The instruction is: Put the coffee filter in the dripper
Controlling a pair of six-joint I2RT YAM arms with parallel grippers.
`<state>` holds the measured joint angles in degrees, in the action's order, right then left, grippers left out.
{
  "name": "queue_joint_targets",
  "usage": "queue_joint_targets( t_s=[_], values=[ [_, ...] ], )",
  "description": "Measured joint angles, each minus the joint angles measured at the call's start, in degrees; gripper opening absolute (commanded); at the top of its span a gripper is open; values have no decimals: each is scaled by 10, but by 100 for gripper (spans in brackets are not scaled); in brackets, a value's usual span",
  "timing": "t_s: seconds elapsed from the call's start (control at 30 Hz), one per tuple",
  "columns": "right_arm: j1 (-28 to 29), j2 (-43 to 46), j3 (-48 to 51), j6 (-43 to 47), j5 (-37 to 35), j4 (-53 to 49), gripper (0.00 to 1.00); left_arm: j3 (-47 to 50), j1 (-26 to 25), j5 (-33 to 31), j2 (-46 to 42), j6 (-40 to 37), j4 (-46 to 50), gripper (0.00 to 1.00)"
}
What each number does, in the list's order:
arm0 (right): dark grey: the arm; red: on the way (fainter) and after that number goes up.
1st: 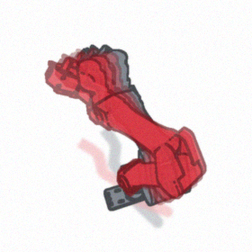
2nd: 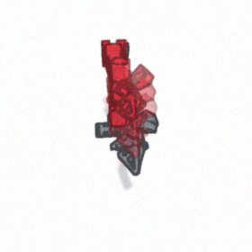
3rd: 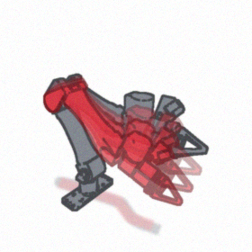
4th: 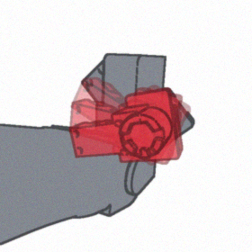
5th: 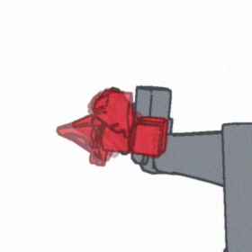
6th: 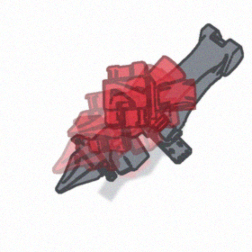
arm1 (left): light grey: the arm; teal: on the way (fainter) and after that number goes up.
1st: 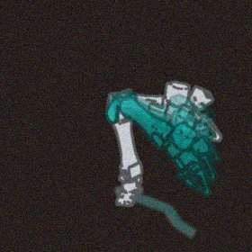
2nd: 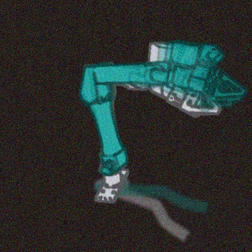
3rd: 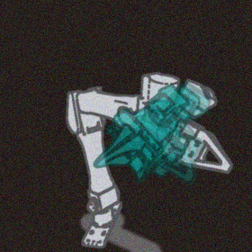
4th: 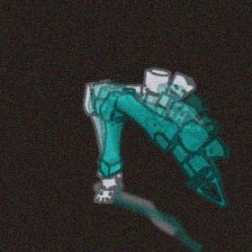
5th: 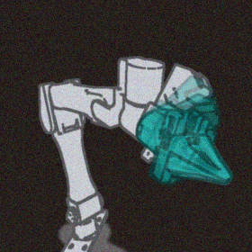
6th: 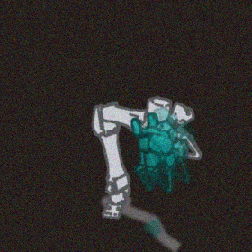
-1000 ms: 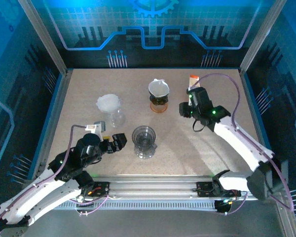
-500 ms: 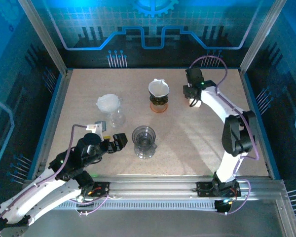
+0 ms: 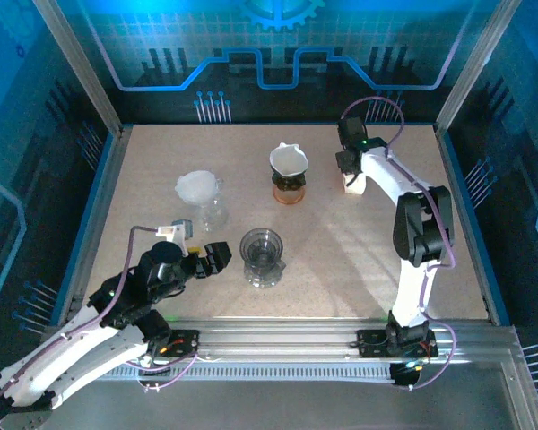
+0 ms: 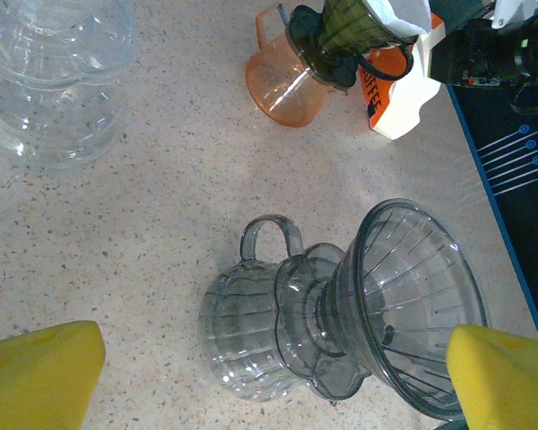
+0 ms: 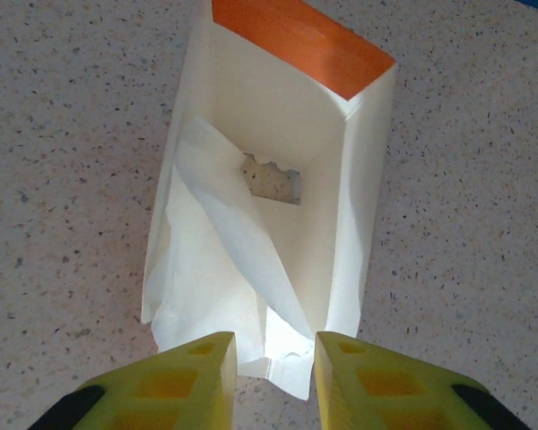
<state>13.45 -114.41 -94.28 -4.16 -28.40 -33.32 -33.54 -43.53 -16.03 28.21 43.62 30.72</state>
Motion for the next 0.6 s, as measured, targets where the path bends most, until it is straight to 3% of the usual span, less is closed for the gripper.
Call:
queue_joint_targets(
  t_s=[0.43, 0.6],
  values=[
    [0, -54, -39, 32, -23, -5, 29, 0, 0, 0, -2, 15, 2, 99],
    [0, -73, -52, 38, -30, -4, 21, 0, 0, 0, -2, 15, 3, 99]
  ],
)
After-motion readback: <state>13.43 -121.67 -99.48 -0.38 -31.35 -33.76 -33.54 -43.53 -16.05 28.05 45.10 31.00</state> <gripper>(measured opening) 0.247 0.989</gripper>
